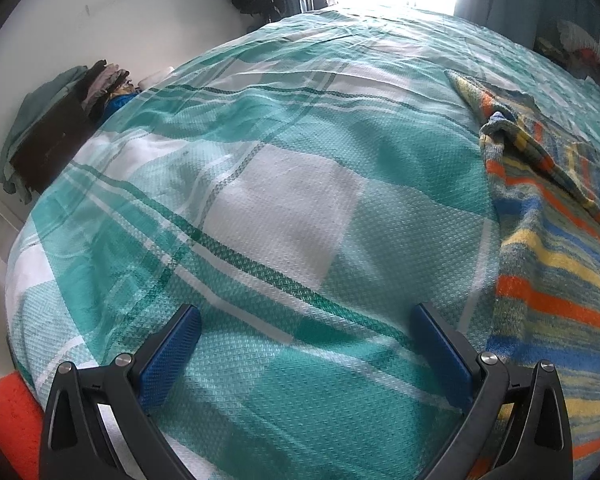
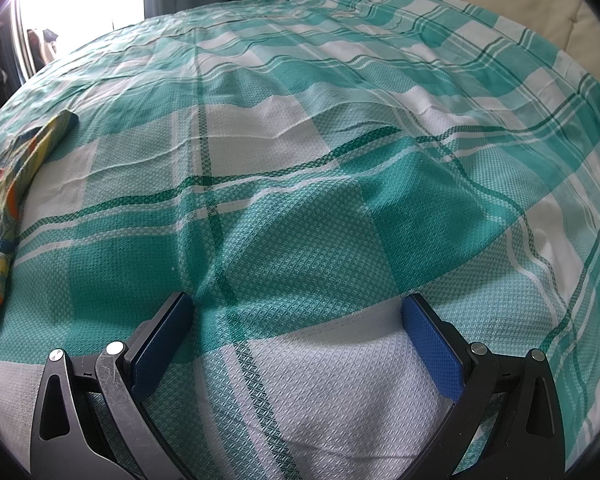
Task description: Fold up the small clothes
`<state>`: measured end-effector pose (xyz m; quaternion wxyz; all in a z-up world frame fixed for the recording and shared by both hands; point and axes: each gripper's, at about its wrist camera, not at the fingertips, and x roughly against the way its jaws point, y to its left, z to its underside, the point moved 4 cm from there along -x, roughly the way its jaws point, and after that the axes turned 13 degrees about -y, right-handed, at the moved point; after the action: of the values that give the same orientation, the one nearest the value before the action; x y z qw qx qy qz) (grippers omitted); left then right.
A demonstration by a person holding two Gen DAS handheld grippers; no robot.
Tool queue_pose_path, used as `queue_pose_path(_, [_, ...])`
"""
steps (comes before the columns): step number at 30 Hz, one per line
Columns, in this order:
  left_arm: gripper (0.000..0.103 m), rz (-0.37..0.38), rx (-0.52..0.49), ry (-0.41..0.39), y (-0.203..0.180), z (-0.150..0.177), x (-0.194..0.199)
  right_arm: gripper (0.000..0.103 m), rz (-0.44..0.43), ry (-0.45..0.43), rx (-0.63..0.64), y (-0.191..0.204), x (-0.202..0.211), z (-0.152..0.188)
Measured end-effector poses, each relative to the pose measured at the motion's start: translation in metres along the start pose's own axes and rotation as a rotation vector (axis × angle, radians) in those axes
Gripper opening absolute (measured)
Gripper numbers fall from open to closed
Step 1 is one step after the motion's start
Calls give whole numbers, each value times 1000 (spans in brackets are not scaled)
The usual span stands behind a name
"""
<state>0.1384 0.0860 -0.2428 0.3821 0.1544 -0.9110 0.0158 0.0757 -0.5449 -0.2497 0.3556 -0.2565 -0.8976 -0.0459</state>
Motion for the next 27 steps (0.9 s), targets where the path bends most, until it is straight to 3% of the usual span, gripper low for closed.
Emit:
queue_pose_path(14, [103, 114, 39, -19, 9, 2, 1, 103, 0, 0, 0, 0, 0, 0])
queue_pose_path(24, [103, 382, -119, 49, 16, 26, 52, 103, 1, 5, -4, 0, -1, 0])
queue_pose_path(27, [103, 468, -106, 66, 17, 34, 69, 103, -39, 51, -11, -2, 2, -4])
